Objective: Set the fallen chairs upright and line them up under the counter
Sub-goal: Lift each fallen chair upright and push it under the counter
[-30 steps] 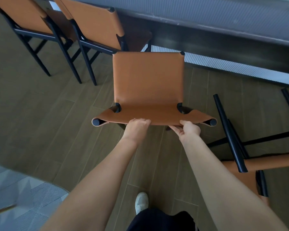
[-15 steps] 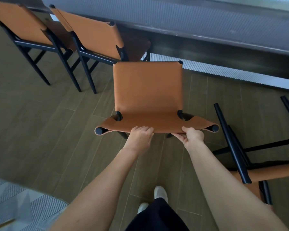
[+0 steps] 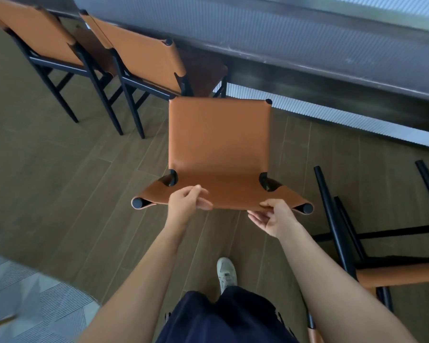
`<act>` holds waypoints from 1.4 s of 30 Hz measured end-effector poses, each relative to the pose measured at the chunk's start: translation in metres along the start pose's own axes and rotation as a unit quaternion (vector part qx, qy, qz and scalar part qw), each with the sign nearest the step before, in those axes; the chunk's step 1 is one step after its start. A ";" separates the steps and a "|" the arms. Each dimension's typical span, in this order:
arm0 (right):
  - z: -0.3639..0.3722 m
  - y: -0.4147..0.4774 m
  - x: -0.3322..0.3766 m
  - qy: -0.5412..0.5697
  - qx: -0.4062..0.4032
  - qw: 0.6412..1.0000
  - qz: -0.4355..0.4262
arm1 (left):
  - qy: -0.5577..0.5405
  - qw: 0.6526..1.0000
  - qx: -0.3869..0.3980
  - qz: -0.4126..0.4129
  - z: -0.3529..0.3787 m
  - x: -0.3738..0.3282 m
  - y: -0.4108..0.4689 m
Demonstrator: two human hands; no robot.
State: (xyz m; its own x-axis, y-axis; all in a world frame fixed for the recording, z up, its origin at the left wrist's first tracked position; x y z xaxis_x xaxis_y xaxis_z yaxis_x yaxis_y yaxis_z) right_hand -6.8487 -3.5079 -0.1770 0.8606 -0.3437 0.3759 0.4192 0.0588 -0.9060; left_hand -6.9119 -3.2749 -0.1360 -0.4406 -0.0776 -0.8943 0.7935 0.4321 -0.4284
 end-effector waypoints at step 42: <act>0.008 -0.002 -0.012 0.079 -0.031 0.990 -0.111 | -0.330 0.912 -0.071 -0.234 -0.017 0.039 0.019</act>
State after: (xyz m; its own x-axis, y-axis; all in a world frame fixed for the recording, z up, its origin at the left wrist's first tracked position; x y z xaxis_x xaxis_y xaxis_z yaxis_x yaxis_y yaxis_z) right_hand -6.8577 -3.4962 -0.1777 0.6913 -0.4848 0.5358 0.5694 -0.0910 -0.8170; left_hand -6.9208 -3.2547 -0.1774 -0.3311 -0.7865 -0.5214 0.5012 0.3216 -0.8034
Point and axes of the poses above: each hand's wrist, its own y-axis towards the middle knuckle, its own z-axis out of the palm, x = y × z, the point moved 5 cm from there along y, towards the middle knuckle, and after that the axes turned 3 degrees about z, right-handed, at the moved point
